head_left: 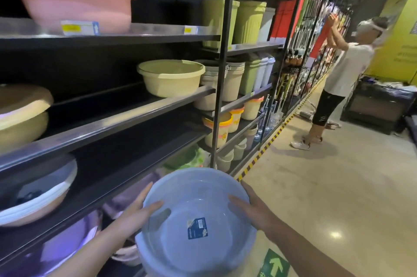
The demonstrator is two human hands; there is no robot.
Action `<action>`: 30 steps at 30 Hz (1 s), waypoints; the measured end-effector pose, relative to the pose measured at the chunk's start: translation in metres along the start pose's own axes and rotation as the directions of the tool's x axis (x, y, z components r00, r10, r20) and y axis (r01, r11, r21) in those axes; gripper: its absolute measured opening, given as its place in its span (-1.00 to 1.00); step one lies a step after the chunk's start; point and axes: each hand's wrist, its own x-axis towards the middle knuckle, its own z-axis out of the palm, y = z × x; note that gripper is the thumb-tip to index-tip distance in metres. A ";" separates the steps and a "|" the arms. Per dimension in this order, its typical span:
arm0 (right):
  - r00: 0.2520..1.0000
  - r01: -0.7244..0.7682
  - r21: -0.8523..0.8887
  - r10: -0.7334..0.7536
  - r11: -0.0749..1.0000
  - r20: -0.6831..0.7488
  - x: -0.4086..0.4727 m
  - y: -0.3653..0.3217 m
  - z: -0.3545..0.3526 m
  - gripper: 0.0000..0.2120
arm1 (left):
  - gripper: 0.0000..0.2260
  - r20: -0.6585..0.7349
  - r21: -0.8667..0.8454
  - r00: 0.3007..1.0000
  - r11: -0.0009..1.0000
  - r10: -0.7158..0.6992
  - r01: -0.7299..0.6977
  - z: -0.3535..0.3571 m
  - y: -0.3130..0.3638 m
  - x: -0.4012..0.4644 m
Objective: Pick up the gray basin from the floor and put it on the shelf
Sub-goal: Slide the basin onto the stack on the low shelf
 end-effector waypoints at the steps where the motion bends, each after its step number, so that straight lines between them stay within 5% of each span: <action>1: 1.000 -0.005 -0.018 0.005 1.000 -0.014 0.020 -0.004 -0.007 -0.27 | -0.24 -0.003 -0.015 1.000 1.000 0.004 -0.004 0.005 0.003 0.022; 14: 0.999 -0.011 -0.056 0.008 0.998 -0.053 0.268 -0.069 -0.087 -0.07 | -0.30 0.006 -0.034 1.000 0.999 -0.014 0.015 0.039 0.102 0.236; 17: 1.000 0.006 -0.047 -0.006 0.999 -0.005 0.315 -0.086 -0.097 -0.03 | -0.37 -0.049 -0.035 0.999 0.999 0.011 -0.013 0.041 0.118 0.268; 26: 0.965 0.093 -0.112 -0.062 0.989 0.254 0.476 -0.132 -0.099 -0.14 | -0.18 -0.303 -0.072 0.952 0.997 -0.042 0.021 0.051 0.139 0.336; 30: 0.924 0.085 -0.100 -0.042 0.991 0.380 0.537 -0.153 -0.104 -0.18 | -0.36 -0.429 -0.148 0.897 0.988 -0.110 0.051 0.064 0.146 0.360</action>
